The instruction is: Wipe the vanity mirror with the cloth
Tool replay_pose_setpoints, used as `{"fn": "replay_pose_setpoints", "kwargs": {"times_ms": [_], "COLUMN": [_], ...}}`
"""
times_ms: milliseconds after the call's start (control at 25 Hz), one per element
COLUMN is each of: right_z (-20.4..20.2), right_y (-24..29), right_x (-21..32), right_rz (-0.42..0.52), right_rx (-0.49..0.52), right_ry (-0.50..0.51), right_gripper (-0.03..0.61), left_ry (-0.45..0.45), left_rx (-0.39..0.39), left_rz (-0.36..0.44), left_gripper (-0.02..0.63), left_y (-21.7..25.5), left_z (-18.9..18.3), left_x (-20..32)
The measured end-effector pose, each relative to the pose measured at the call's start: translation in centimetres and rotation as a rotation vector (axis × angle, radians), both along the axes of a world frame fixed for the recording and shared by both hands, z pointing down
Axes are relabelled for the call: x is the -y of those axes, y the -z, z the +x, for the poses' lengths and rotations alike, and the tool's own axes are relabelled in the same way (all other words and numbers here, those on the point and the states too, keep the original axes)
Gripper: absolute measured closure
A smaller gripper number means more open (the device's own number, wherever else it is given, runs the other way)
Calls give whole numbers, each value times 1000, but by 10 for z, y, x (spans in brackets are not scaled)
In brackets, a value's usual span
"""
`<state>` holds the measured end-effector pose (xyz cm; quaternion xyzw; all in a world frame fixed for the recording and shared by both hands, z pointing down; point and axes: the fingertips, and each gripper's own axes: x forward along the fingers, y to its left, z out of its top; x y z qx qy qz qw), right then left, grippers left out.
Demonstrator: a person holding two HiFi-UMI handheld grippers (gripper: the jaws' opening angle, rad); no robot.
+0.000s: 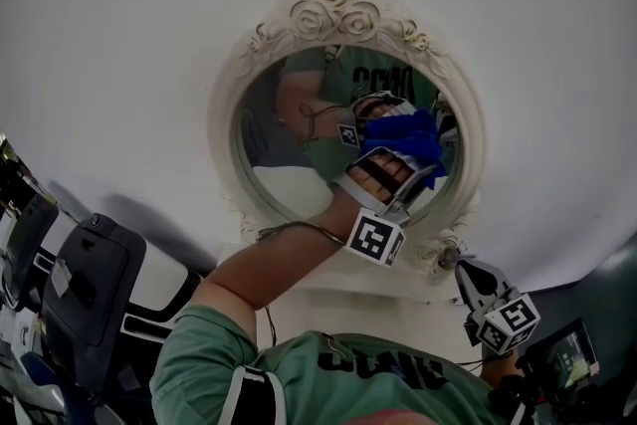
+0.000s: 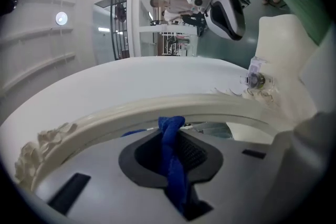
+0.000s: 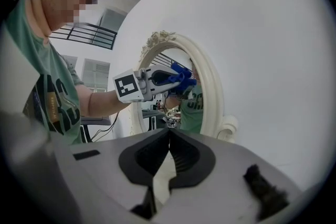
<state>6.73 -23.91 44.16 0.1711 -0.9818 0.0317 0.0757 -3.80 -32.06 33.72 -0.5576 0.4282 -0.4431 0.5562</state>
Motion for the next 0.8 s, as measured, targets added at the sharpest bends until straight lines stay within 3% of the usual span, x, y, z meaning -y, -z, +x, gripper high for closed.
{"fn": "replay_pose_setpoints", "kwargs": {"times_ms": [280,480,640,800], "right_z": [-41,-68,-80,-84], "right_y": [16,25,24,23], "right_x": [-23,-41,-51,-53], "right_rz": [33,56,66,70], "right_rx": [-65,-106,-129,-135], "right_ry": [75,135,154,161], "right_gripper": [566,566,566,566], "left_ry": [252,443,551,578], "left_rx": [-101,-127,-117,-88], "left_rz": [11,-4,-44,-66], "left_gripper": [554,554,553,554], "left_y": [-5,-23,-47,-68], "left_z": [-146,-234,-285,-301], "left_x": [-78,-133,-150,-144]}}
